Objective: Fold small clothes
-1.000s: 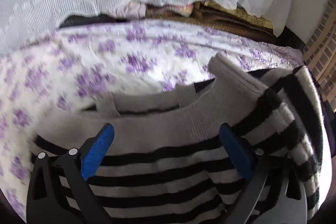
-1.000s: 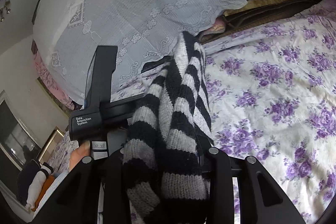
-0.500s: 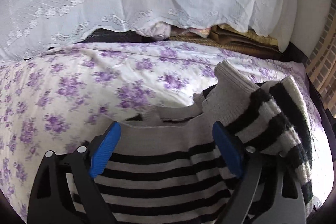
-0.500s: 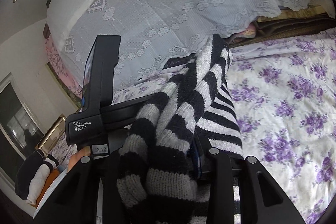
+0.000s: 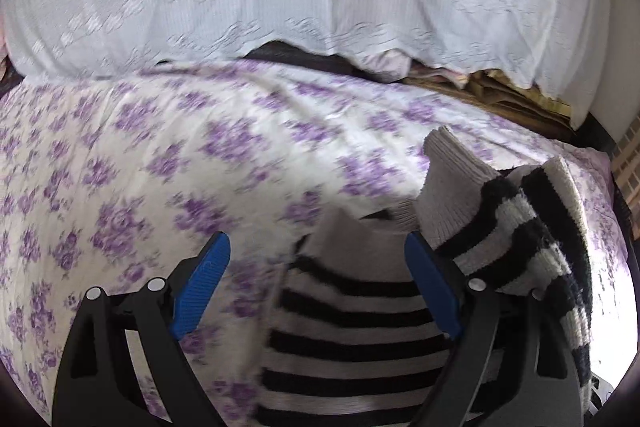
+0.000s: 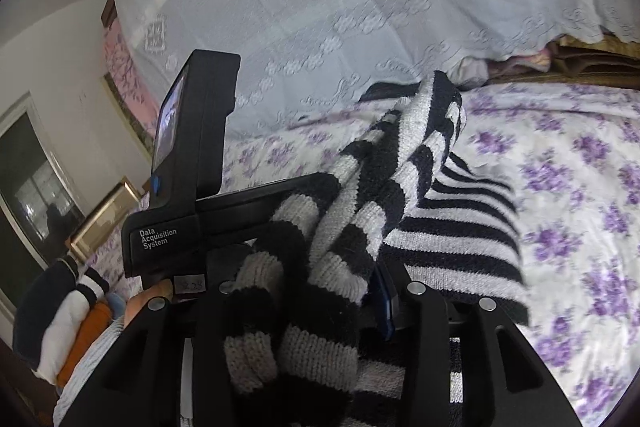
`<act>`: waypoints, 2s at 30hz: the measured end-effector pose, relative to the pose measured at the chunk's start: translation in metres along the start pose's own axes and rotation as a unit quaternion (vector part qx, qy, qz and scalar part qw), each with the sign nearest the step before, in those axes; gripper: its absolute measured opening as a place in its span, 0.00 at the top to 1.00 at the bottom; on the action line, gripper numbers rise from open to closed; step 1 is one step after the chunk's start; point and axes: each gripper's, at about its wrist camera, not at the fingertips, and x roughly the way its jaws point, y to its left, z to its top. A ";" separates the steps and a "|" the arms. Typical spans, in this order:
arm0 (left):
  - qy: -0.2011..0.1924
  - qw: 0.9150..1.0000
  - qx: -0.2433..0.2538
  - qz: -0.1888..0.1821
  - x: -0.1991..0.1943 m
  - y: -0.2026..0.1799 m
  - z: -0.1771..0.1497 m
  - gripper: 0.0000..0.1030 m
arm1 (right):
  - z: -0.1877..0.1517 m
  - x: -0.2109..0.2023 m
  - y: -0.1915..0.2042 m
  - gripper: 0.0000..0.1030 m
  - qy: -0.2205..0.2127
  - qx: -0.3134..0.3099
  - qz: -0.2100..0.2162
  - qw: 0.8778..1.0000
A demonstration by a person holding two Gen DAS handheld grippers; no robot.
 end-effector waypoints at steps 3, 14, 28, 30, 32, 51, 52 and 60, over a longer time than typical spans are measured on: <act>0.013 1.000 -0.017 0.005 0.011 0.023 -0.009 0.17 | -0.009 0.022 0.010 0.57 0.022 -0.012 -0.007 1.000; 0.048 0.993 -0.106 -0.019 0.045 0.090 -0.032 0.15 | -0.043 0.075 0.045 0.19 0.076 -0.107 -0.033 0.991; -0.032 0.997 -0.065 0.007 -0.051 0.087 -0.036 0.04 | -0.023 -0.044 0.021 0.24 -0.046 -0.122 -0.051 0.990; -0.033 0.999 -0.005 0.021 -0.054 0.055 -0.049 0.04 | -0.036 -0.043 0.008 0.24 -0.028 -0.118 -0.068 0.990; -0.024 0.998 0.037 0.051 -0.046 0.033 -0.062 0.04 | -0.047 -0.040 -0.003 0.24 -0.010 -0.106 -0.077 0.991; -0.015 1.000 0.005 0.020 -0.037 0.028 -0.056 0.04 | 0.015 -0.021 -0.057 0.39 -0.025 -0.013 -0.065 0.997; -0.010 1.000 0.005 0.022 -0.030 0.025 -0.054 0.04 | 0.021 -0.013 -0.059 0.49 -0.021 -0.007 -0.063 0.998; 0.059 0.997 -0.048 -0.006 0.042 0.046 -0.063 0.04 | 0.014 0.070 -0.088 0.54 0.066 -0.012 -0.094 0.993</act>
